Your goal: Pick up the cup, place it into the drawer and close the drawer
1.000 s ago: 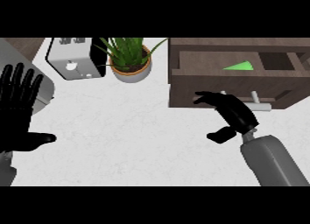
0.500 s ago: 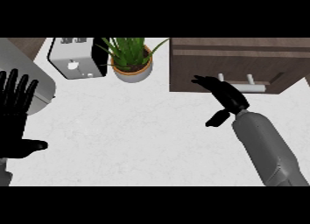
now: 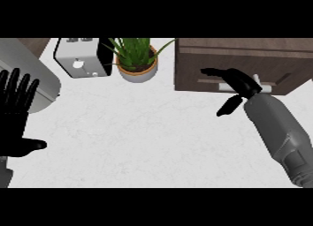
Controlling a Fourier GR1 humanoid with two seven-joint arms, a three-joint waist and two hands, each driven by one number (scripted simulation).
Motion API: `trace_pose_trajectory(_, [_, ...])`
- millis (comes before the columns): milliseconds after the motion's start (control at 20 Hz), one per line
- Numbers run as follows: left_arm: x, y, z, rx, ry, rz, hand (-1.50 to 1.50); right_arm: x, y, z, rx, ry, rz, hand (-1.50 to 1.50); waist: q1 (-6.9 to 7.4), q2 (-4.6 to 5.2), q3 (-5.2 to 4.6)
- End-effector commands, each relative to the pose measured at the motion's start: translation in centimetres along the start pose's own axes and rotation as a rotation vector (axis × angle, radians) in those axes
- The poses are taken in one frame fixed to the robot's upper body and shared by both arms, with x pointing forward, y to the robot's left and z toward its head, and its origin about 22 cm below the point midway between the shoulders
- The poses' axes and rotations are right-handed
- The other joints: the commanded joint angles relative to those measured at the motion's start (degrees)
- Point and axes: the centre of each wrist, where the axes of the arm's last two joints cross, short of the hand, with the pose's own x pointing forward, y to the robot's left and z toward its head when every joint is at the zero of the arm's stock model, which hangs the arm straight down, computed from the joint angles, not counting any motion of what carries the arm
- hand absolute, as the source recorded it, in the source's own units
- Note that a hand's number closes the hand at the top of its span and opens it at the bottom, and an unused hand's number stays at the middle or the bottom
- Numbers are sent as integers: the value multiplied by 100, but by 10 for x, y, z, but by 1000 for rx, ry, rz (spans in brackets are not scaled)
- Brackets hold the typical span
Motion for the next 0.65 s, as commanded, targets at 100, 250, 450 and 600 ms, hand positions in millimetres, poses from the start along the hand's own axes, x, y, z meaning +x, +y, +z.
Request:
trace_pose_trajectory(100, [-10,-3,2,-24,5,3,-150,0,-35,-7,-35,105,-5,-150,148,177,30])
trace_pose_trajectory(250, [-7,-15,-5,-41,-2,5,-150,-26,-40,21,-42,112,8,-150,160,187,41])
trace_pose_trajectory(450, [-12,-6,10,-54,0,-18,-150,-16,-46,9,-47,120,-18,-150,292,202,37])
trace_pose_trajectory(600, [-2,-6,-13,-40,-18,-25,-150,-13,-36,5,-42,119,1,-150,256,241,41])
